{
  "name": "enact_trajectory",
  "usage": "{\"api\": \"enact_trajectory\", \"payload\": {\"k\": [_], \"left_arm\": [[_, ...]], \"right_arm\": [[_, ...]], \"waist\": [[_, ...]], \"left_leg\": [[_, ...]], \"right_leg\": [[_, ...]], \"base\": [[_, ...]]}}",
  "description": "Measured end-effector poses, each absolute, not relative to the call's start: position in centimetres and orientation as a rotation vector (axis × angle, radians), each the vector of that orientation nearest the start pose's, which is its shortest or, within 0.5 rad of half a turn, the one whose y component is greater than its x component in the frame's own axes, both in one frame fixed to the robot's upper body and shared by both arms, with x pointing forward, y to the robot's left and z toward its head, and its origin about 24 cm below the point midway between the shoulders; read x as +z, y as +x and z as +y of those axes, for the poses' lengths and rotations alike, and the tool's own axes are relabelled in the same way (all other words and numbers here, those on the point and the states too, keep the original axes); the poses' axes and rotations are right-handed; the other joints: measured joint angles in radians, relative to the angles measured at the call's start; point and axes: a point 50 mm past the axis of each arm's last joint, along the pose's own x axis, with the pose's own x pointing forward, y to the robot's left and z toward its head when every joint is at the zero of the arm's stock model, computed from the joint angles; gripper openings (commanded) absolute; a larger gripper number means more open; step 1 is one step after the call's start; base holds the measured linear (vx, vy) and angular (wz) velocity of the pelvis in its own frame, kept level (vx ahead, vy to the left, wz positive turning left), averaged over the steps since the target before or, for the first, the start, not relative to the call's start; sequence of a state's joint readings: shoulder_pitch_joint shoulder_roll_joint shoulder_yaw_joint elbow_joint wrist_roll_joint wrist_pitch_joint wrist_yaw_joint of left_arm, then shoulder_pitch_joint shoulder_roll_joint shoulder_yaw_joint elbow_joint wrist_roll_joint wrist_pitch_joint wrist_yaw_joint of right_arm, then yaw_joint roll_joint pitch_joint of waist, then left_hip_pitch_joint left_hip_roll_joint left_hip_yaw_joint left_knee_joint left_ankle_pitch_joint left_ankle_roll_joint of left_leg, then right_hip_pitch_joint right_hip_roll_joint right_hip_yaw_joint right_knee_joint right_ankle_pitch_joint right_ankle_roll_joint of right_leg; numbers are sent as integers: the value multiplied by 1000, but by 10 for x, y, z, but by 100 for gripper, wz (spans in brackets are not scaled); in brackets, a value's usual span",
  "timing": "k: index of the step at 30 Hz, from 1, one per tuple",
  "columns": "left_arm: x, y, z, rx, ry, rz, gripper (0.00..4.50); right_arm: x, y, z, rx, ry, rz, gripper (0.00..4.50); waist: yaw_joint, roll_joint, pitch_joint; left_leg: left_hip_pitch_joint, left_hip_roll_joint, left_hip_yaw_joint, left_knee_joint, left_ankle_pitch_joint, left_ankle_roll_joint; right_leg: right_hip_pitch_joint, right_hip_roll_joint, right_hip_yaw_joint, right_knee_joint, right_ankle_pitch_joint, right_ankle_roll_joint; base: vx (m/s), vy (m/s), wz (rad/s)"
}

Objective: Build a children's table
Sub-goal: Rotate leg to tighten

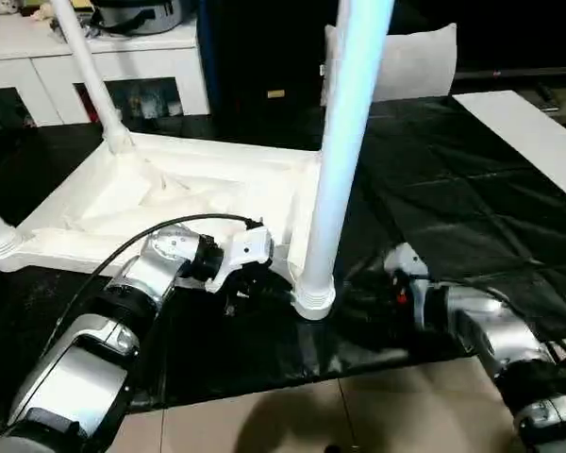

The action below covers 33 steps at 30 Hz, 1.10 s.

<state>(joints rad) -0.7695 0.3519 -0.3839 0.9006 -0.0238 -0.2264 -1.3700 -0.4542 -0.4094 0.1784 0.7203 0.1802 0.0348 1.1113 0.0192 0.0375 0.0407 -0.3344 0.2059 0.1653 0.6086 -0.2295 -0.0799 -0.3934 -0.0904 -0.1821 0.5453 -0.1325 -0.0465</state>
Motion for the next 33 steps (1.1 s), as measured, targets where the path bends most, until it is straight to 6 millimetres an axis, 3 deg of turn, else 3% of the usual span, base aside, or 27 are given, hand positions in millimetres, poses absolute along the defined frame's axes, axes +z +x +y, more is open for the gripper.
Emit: {"api": "enact_trajectory", "payload": {"k": [3, 11, 15, 19, 20, 22, 23, 24, 26, 27, 29, 31, 33], "left_arm": [[63, 329, 123, -1588, 520, 359, 7], [63, 331, 125, -1559, 570, 333, 7], [66, 335, 136, -1498, 528, 368, 7], [75, 336, 142, -1513, 504, 358, 7], [76, 336, 141, -1520, 507, 353, 7], [76, 336, 144, -1514, 518, 359, 44], [75, 336, 151, -1498, 527, 377, 44], [73, 336, 157, -1476, 539, 401, 49], [74, 336, 154, -1482, 541, 389, 78], [73, 336, 147, -1500, 536, 373, 87], [72, 336, 141, -1514, 534, 367, 96], [72, 336, 143, -1501, 551, 373, 118], [70, 337, 145, -1483, 567, 377, 134]], "right_arm": [[12, 297, -179, 1119, -103, 451, 450], [7, 298, -177, 1113, -83, 408, 450], [8, 299, -173, 1042, 43, 279, 450], [21, 302, -177, 984, 56, 160, 450], [32, 300, -187, 978, 47, 146, 450], [85, 295, -220, 952, -28, 123, 450], [115, 293, -229, 948, -97, 101, 450], [148, 294, -229, 948, -167, 37, 450], [174, 293, -222, 970, -213, -51, 450], [173, 292, -215, 995, -205, -62, 450], [155, 288, -205, 1041, -167, -15, 450], [134, 279, -204, 1050, -117, 84, 450], [134, 272, -204, 1047, -123, 138, 450]], "waist": [[8, 0, 0], [14, 3, 0], [6, 7, 2], [13, 13, 4], [22, 17, 7], [45, 26, 12], [47, 25, 12], [47, 19, 9], [45, 4, -2], [45, -1, -5], [47, 0, -4], [52, 7, 0], [61, 15, 0]], "left_leg": [[0, 0, 2, -2, 1, 5], [2, 1, 3, -1, 1, 3], [2, 1, 4, 1, 0, 0], [2, 0, 3, 2, 1, 0], [1, -1, 3, 2, 1, 0], [1, -6, 3, 2, 3, 6], [2, -7, 3, -1, 4, 7], [3, -7, 4, -5, 4, 7], [4, -4, 5, -8, 4, 6], [4, -1, 5, -8, 3, 5], [2, 0, 4, -7, 3, 4], [0, -3, 3, -7, 3, 4], [0, -5, 3, -8, 2, 5]], "right_leg": [[-4, 0, 3, 5, 1, -1], [-9, 1, 5, 15, -3, -4], [-9, 1, 5, 15, -2, -5], [-8, 0, 5, 15, -2, -5], [-8, 0, 6, 13, -2, -4], [-11, -2, 15, 14, 1, 0], [-11, -1, 19, 14, 1, 2], [-10, 1, 21, 15, -1, 3], [-10, 5, 19, 15, -5, 1], [-8, 7, 16, 14, -6, -1], [-9, 8, 15, 13, -6, -1], [-10, 5, 15, 13, -6, 0], [-11, 3, 16, 13, -7, 1]], "base": [[0, 0, 0], [0, 0, 0], [0, 0, 0], [0, 0, 0], [0, 0, 0], [0, 0, 0], [0, 0, 0], [0, 0, 0], [0, 0, 0], [0, 0, 0], [0, 0, 0], [0, 0, 0], [0, 0, 0]]}}
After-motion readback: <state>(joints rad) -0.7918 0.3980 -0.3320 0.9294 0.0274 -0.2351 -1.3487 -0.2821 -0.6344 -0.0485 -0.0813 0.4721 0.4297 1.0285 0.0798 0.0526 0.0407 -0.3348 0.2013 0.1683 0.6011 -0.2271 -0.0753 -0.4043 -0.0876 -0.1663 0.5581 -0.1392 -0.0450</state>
